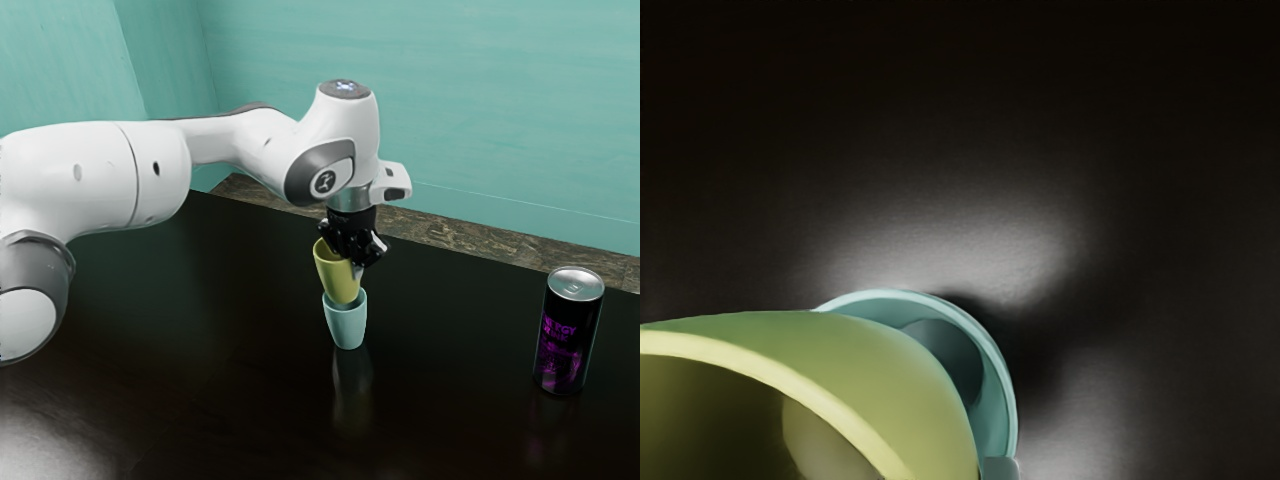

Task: Place the left cup onto the right cup

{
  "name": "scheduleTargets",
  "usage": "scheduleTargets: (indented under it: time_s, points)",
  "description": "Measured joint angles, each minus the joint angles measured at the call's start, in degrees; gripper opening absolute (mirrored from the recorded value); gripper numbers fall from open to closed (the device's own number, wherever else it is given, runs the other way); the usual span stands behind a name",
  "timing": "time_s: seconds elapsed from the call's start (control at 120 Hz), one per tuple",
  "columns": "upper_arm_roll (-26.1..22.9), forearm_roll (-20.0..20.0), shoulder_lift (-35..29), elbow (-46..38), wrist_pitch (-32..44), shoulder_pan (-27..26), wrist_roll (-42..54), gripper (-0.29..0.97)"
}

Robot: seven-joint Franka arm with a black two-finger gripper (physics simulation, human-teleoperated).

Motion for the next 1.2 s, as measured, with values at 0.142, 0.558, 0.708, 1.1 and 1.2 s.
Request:
scheduleTargets:
  time_s: [0.142, 0.558, 0.708, 1.1, 1.2]
  points:
    - [-0.06, -0.06, 0.87, 0.32, -0.03, 0.27, 0.02, -0.10]
    - [-0.29, -0.71, 2.34, 0.35, 0.28, 0.38, 0.04, -0.10]
    - [-0.42, -0.90, 2.62, 0.34, 0.43, 0.38, 0.09, -0.01]
    - [-0.35, -1.26, 2.55, 1.45, 0.33, 0.35, 0.65, 0.55]
    - [-0.31, -0.98, 0.25, 3.04, -0.44, 0.22, 0.85, 0.59]
